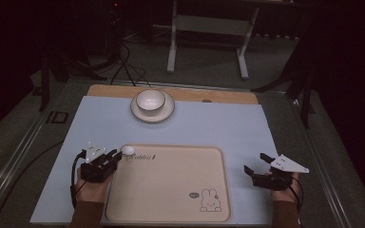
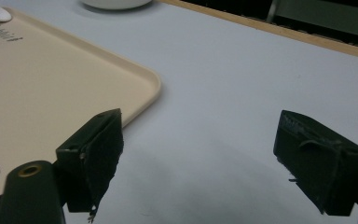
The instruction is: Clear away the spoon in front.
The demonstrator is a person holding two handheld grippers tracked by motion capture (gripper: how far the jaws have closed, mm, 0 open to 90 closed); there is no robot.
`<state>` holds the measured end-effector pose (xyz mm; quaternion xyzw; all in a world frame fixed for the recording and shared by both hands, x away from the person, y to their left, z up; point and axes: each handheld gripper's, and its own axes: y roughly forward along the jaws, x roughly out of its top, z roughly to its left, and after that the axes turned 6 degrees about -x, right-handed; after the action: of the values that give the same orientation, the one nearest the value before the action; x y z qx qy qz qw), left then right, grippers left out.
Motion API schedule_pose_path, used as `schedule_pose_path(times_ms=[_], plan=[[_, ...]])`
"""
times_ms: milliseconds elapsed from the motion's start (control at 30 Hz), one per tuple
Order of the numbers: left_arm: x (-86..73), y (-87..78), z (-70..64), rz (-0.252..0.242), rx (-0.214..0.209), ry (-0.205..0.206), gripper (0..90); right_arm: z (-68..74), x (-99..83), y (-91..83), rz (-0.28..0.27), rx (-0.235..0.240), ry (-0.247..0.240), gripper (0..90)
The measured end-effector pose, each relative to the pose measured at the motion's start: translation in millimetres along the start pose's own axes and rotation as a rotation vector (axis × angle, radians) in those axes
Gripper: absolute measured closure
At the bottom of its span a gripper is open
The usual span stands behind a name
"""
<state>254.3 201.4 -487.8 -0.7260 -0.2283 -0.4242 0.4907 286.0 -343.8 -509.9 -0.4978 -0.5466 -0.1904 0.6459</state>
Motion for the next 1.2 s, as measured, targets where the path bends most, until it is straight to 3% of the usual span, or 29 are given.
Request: schedule_pose_path(times_ms=[200,1200], plan=[[-6.1,-0.9,-6.4,0.018,0.012,0.018,74.4,-0.2,0.0,0.0,0.000,-0.001,0.000,15.5],[-26.4,-5.7,-19.2,0.078,0.017,0.005,73.8,0.2,0.0,0.4,0.001,0.001,-0.003,15.5]])
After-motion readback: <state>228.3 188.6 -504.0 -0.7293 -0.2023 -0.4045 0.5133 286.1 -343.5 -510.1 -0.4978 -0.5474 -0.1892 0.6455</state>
